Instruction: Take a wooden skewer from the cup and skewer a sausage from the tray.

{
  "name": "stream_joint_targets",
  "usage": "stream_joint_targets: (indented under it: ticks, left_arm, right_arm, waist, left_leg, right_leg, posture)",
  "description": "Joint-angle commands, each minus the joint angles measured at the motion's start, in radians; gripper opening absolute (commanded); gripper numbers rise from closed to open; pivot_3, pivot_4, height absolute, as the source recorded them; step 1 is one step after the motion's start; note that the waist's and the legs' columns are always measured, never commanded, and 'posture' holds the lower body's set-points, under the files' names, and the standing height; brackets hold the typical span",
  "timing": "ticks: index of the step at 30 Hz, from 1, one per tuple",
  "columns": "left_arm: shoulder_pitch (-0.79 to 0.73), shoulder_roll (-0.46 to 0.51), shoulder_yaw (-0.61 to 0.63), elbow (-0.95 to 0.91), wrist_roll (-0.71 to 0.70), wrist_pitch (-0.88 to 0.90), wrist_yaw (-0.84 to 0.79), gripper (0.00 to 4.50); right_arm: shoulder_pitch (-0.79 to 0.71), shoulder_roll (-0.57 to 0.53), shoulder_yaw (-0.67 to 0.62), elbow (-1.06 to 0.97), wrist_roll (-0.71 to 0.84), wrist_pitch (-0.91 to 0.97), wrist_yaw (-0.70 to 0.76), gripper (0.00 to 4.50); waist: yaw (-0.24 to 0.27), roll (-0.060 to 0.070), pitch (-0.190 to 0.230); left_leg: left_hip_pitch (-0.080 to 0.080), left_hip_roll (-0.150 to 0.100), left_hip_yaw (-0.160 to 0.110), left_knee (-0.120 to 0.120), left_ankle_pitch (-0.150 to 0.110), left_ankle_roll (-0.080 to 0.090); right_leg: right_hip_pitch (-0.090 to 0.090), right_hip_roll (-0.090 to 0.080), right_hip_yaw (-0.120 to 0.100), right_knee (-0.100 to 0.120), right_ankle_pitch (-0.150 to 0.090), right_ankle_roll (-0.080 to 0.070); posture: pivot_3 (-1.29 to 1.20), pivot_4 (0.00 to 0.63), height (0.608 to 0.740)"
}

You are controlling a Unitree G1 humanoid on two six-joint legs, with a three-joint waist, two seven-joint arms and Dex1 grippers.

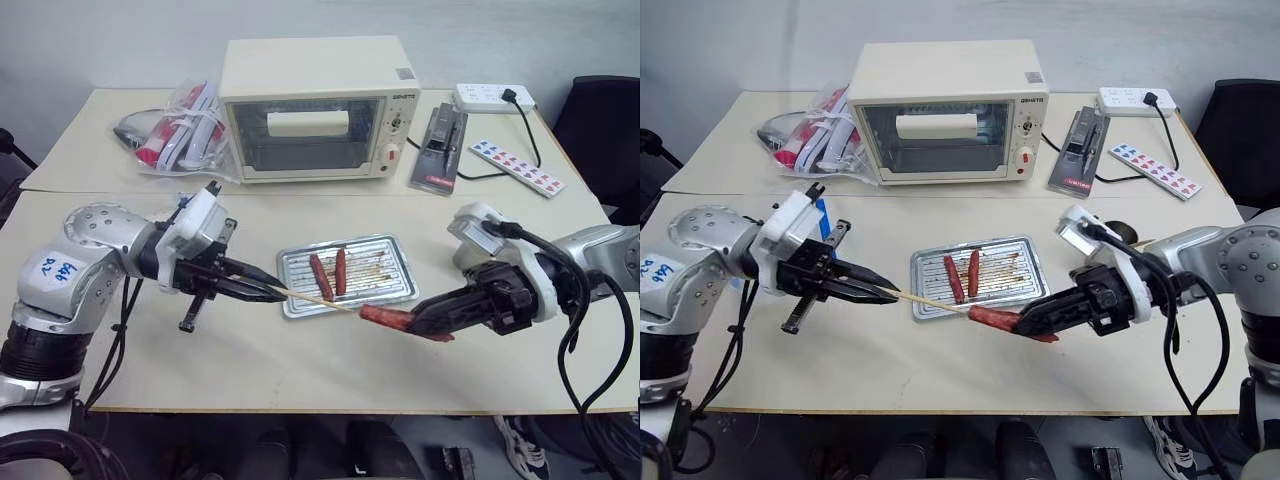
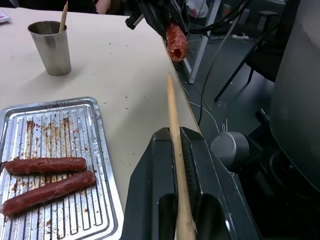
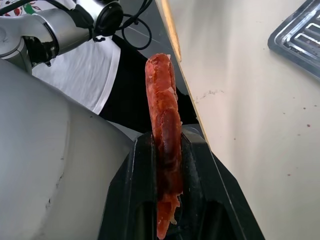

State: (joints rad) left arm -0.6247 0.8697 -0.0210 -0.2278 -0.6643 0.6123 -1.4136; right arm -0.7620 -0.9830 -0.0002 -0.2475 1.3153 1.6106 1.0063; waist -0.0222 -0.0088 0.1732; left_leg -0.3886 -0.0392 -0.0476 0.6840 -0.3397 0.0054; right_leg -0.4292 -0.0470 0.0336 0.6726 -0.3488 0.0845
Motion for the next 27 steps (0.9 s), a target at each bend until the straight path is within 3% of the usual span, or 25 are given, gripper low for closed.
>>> stream_joint_targets:
  ticks: [1, 27]
  left_arm:
    - [-0.027, 0.004, 0.006, -0.014, -0.017, 0.001, -0.018, 0.00]
    - [-0.023, 0.023, 0.016, -0.014, -0.001, -0.009, -0.060, 0.00]
  right_arm:
    - [0.012, -0.030, -0.011, -0.038, 0.040, 0.004, -0.017, 0.38]
    - [0.046, -0.006, -0.029, -0.030, 0.038, 0.004, -0.055, 0.38]
  waist:
    - [0.000, 0.000, 0.000]
    - [-0.001, 0.000, 0.000]
  left_leg:
    - [0.000, 0.000, 0.000, 0.000, 0.000, 0.000]
    - [0.000, 0.000, 0.000, 0.000, 0.000, 0.000]
  right_leg:
    - [0.000, 0.000, 0.000, 0.000, 0.000, 0.000]
    - [0.000, 0.000, 0.000, 0.000, 0.000, 0.000]
  posture:
    - [0.00, 0.150, 0.740]
    - [0.00, 0.150, 0.740]
